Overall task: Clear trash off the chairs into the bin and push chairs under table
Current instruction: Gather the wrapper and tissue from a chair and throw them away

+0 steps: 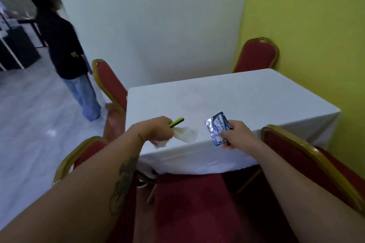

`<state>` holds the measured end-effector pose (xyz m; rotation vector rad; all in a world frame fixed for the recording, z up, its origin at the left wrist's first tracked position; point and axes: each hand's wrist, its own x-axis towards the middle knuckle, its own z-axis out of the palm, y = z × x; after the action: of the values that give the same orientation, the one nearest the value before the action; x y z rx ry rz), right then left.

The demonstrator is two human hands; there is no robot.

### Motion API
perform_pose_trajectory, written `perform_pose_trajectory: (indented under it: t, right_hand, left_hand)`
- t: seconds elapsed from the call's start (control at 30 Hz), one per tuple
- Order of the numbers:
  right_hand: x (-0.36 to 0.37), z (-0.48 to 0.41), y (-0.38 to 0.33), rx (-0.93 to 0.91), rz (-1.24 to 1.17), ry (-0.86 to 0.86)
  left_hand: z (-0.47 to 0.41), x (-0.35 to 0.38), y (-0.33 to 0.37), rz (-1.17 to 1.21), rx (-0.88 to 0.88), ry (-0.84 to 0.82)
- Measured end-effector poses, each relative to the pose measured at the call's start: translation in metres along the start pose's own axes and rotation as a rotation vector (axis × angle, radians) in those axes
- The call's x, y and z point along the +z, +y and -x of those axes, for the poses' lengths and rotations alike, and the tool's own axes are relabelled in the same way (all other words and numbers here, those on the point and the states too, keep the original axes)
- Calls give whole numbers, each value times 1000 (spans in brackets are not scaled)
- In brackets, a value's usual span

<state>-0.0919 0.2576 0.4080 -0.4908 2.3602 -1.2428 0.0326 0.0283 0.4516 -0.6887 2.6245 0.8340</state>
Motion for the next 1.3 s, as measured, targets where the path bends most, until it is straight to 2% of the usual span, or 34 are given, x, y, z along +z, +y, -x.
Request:
perform_pose_trajectory:
  t: [0.23, 0.37, 0.5, 0.67, 0.9, 1.1, 1.23, 1.3]
  right_hand:
    - [97, 0, -46, -16, 70, -113]
    - [148, -8, -91, -51, 56, -115]
    - [221, -24, -142, -53, 49, -46]
    - [311, -45, -198, -1, 42, 42]
    - [384, -75, -247, 87, 84, 44]
    - [420, -134, -264, 142, 180, -31]
    - [440, -192, -254, 242, 351, -152]
    - [451, -216, -242, 279, 364, -208]
  left_hand:
    - [32, -47, -92, -22, -65, 130]
    - [32, -83, -150, 15, -23, 202]
    - [17, -127, -226, 129, 35, 258]
    - [2, -178, -311, 216, 66, 259]
    - [-36, -218, -378, 254, 70, 223]
    - [-98, -219, -415, 283, 7, 148]
    - [-162, -215, -430, 308, -24, 96]
    - [-192, -211, -435, 334, -47, 29]
